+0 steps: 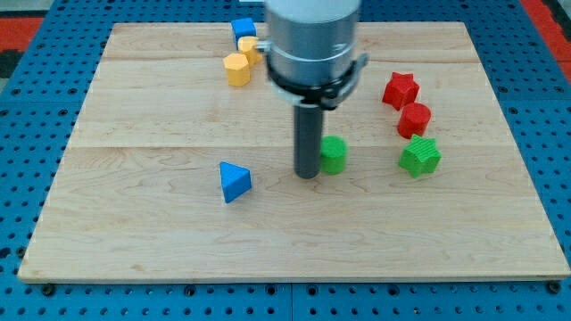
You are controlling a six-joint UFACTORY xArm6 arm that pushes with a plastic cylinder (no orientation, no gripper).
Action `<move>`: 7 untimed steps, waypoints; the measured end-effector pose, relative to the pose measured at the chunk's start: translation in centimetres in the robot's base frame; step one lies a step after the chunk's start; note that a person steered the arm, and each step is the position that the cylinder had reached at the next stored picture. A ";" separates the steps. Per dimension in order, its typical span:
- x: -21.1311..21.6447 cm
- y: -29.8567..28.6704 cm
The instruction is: Place blue triangle left to green circle
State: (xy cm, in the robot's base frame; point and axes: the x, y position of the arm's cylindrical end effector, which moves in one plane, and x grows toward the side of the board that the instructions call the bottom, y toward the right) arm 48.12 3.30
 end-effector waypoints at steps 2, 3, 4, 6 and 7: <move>11.2 -4.3; 8.7 -10.3; 2.4 -11.1; -1.6 -11.1; -1.3 -7.1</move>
State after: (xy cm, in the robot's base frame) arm 46.81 -3.83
